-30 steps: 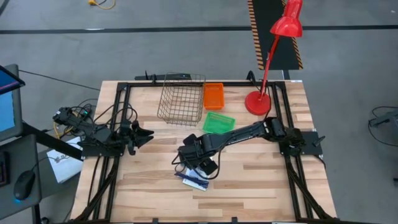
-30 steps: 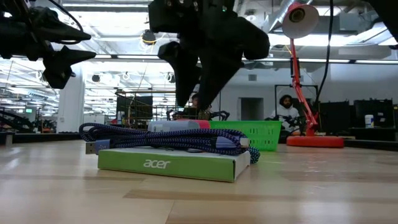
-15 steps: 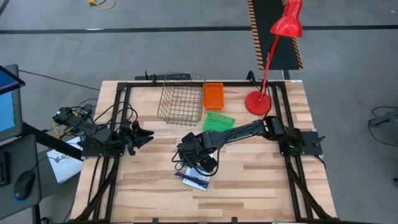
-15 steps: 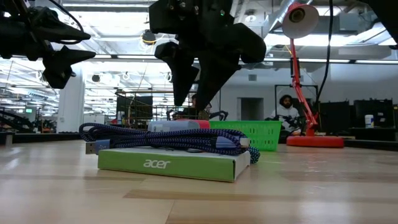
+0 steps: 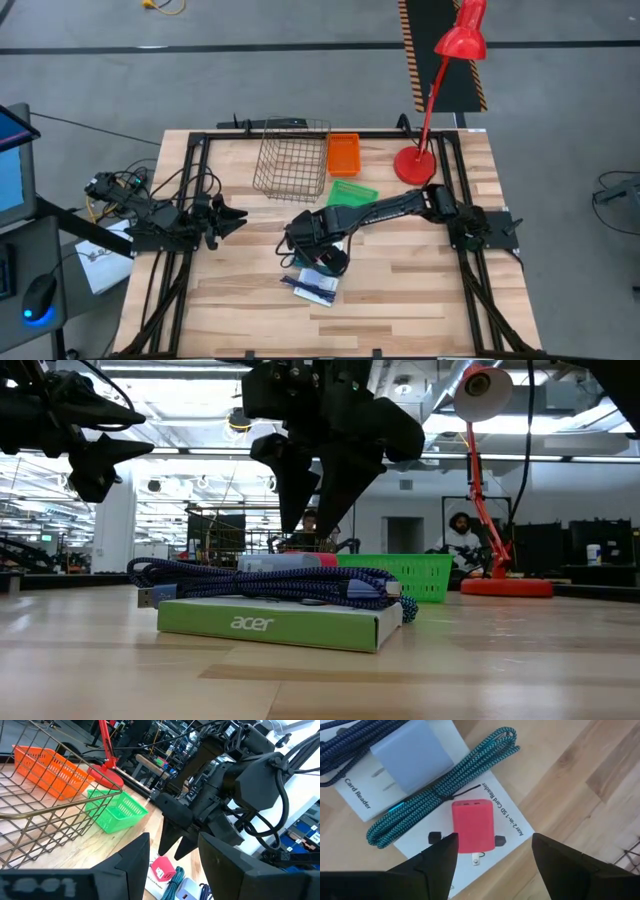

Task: Pick and place items into bin
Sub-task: Put the pink charger adapter into the wire basket

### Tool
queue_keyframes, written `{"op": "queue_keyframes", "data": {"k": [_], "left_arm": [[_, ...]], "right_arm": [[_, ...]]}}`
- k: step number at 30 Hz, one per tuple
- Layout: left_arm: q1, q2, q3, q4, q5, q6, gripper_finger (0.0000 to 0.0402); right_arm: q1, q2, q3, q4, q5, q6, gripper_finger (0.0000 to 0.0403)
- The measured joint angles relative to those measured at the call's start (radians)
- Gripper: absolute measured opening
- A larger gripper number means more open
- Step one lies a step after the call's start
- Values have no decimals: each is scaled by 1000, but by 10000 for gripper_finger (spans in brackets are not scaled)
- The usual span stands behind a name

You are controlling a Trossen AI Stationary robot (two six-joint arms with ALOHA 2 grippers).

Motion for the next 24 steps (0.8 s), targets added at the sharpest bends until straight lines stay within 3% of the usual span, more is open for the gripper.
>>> {"op": "queue_keyframes", "data": {"k": [24], "left_arm": [[0,0,0,0,5,0,158]], "right_arm": [[4,0,-92,104,15,-1,249]]}}
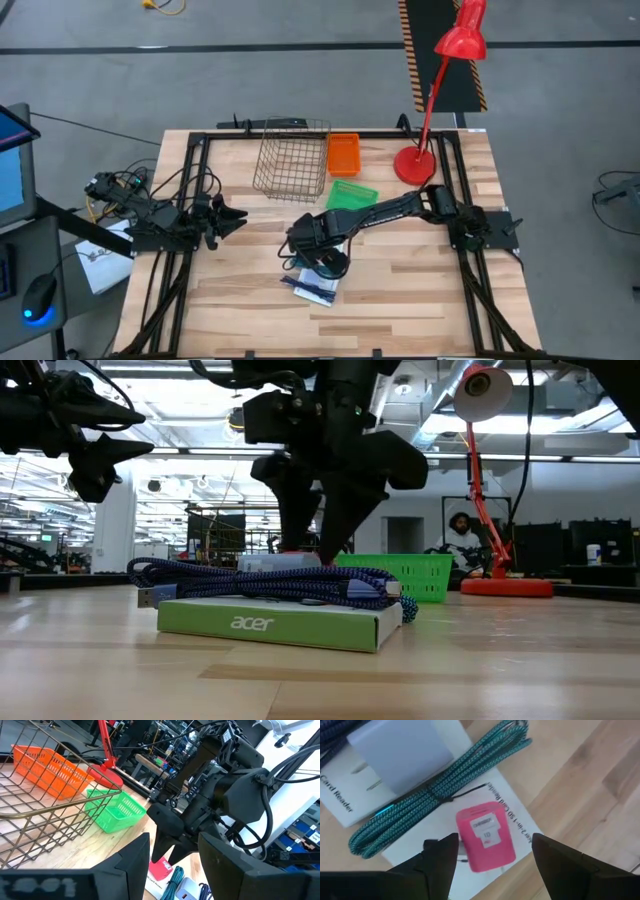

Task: Pick and place items into bin
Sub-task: Put the pink charger adapter into the wire basket

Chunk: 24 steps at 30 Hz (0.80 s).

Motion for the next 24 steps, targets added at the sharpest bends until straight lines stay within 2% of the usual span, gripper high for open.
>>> {"op": "queue_keyframes", "data": {"k": [10,17,24], "left_arm": [[0,0,0,0,1,0,158],[0,0,0,0,1,0,158],[0,0,0,0,4,0,158]], "right_arm": [[0,0,0,23,-36,0,238],[0,1,0,23,-43,0,192],[5,64,8,-12,-58,1,148]]}}
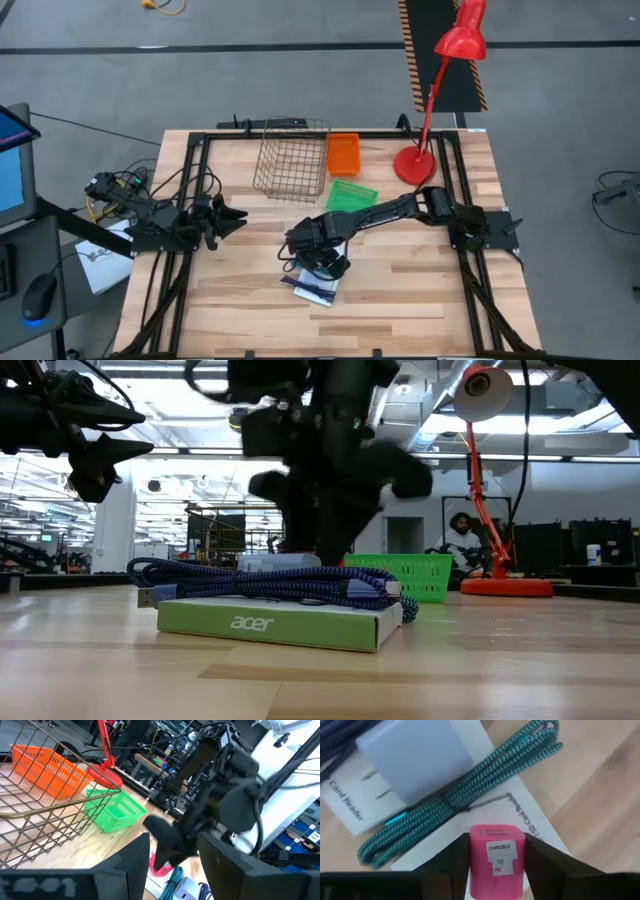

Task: Pick and place items into bin
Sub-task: Put the pink charger adapter into the wire basket

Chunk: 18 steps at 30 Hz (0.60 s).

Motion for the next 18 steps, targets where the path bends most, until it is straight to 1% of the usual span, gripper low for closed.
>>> {"op": "queue_keyframes", "data": {"k": [2,8,12,14,18], "left_arm": [[0,0,0,0,1,0,158],[0,0,0,0,9,0,158],[0,0,0,0,10,-1,158],[0,0,0,0,13,-3,158],[0,0,0,0,19,-6,158]], "right_arm": [[3,8,0,-4,5,1,147],[7,26,-4,10,8,8,169],[7,30,32,-29,16,17,155],[1,34,53,-46,23,46,146],[-13,40,100,-63,25,116,146]]}}
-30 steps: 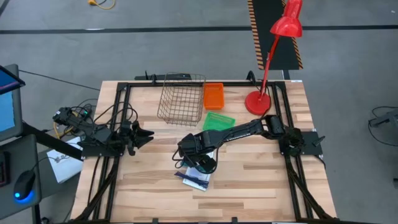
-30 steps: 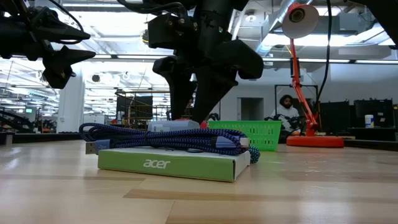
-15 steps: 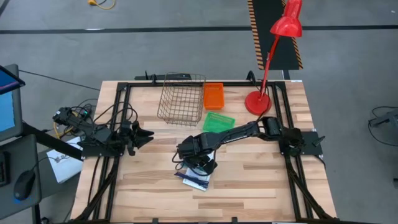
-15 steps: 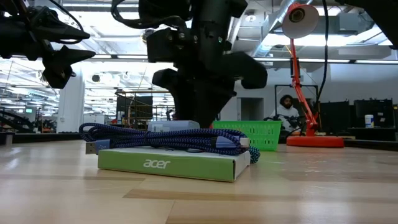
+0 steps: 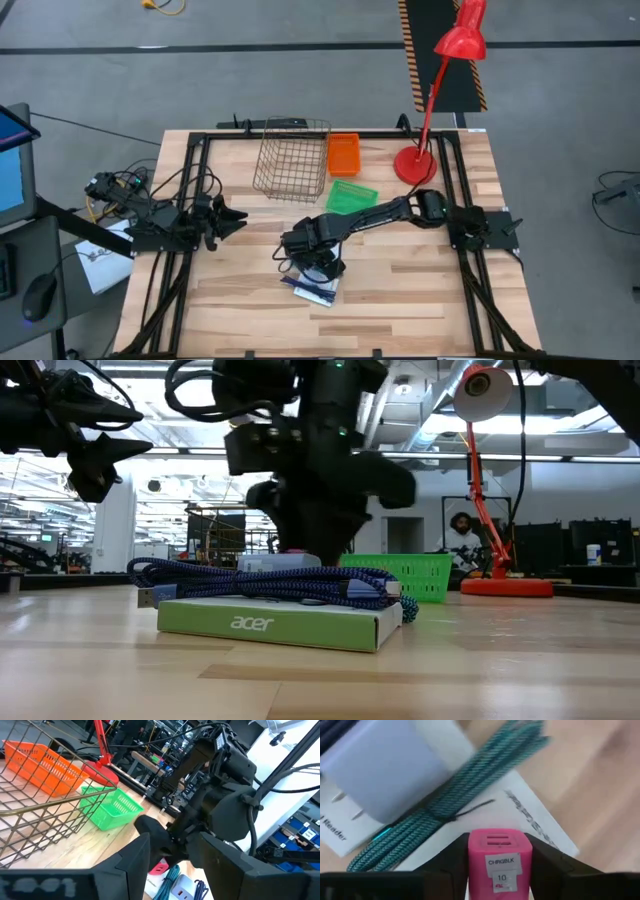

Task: Pick and place items into bin
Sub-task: Put the pink charger adapter into the wire basket

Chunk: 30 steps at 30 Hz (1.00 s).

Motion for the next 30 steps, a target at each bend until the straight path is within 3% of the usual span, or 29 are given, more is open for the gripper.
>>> {"op": "queue_keyframes", "data": {"k": [5,18,30], "left_arm": [[0,0,0,0,0,0,158],[0,0,0,0,-1,-50,158],[0,0,0,3,-21,-102,158]], "right_arm": [[-23,-2,78,-61,2,86,161],[-89,-8,370,-152,7,173,145],[-236,-106,367,-54,117,187,146]]}}
